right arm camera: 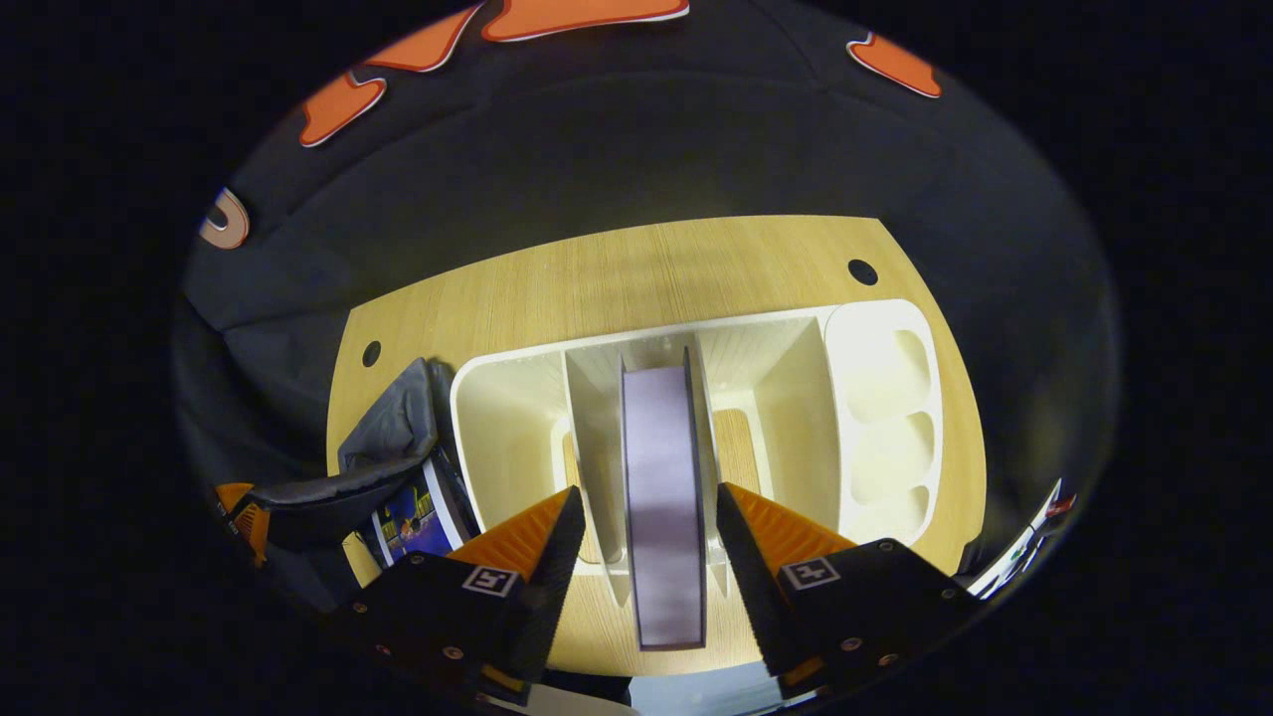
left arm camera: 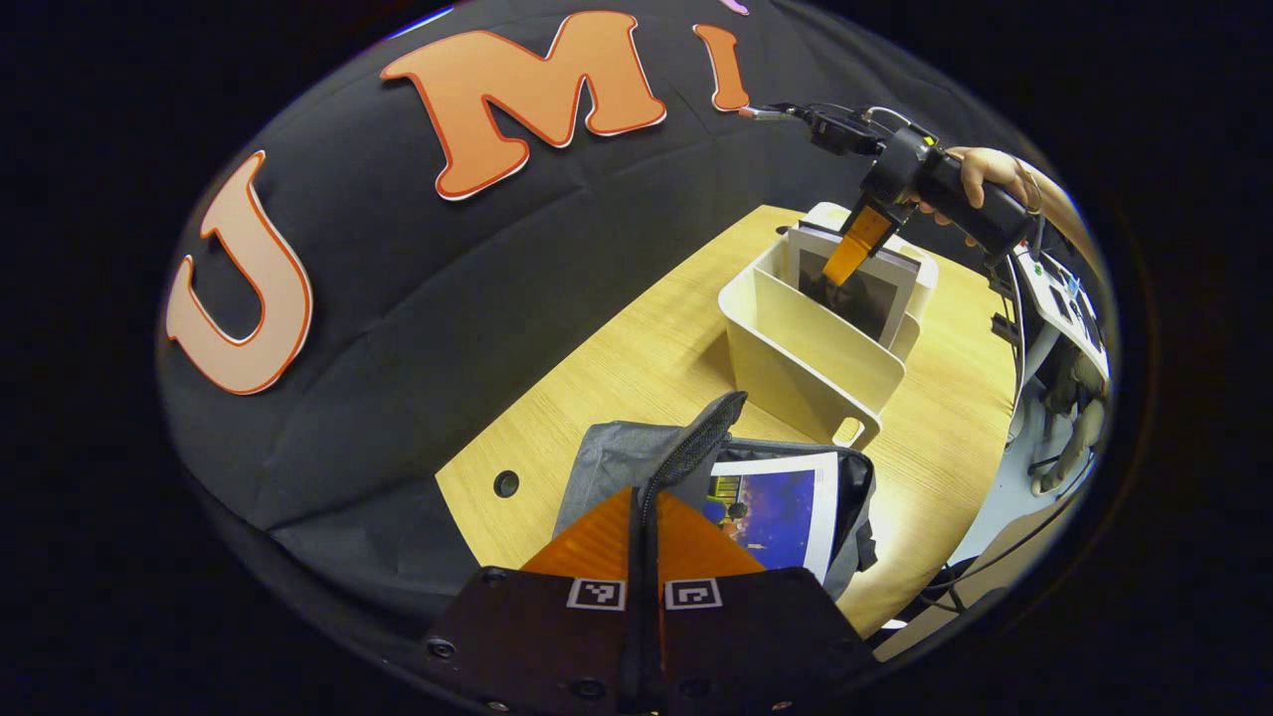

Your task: Open the schoolbag, grab two books from the bookshelf and put them into the schoolbag.

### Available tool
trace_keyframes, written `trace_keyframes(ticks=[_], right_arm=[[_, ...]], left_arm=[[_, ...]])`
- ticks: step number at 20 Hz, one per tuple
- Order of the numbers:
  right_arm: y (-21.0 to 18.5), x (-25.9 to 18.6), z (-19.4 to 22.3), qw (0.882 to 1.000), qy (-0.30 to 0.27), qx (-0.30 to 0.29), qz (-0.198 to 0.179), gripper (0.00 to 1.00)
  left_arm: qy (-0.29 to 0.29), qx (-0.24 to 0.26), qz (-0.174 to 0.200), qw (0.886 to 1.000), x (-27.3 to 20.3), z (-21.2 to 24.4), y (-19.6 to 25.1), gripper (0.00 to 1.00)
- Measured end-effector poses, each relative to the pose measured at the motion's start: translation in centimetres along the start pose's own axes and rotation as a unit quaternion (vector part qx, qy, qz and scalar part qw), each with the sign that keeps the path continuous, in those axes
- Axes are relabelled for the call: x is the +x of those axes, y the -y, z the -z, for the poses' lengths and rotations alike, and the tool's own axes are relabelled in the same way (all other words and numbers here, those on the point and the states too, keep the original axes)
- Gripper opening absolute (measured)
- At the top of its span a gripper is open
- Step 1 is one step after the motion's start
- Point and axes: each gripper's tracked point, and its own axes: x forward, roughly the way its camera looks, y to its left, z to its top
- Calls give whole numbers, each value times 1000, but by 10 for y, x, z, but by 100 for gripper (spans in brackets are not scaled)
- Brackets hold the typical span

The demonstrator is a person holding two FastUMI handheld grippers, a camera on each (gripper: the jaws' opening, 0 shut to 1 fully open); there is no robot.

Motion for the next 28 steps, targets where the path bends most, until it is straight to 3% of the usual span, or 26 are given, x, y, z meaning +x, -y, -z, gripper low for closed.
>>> trace_keyframes(ticks=[1, 4, 5, 6, 11, 20, 28], right_arm=[[1, 3, 0, 1000, -6, 4, 3, 75], [6, 7, -1, 1000, -14, 10, 9, 39], [7, 7, -2, 1000, -13, 10, 9, 47], [8, 6, -2, 1000, -13, 13, 9, 35], [10, -25, -11, 1000, 14, 13, 12, 33], [-9, -150, -26, 993, 114, -9, 28, 33], [-46, -241, 24, 975, 189, 83, -83, 33]], left_arm=[[0, -2, 0, 1000, 0, -1, 0, 1], [-4, -2, 1, 1000, 2, 1, -1, 0], [-4, -1, 2, 1000, 2, 1, 0, 1], [-4, -1, 3, 1000, 1, 1, 0, 1], [-3, -1, 7, 1000, 2, 2, -1, 1], [10, 5, 25, 1000, 6, 0, 1, 1], [16, 25, 32, 999, 11, -6, -3, 1]])
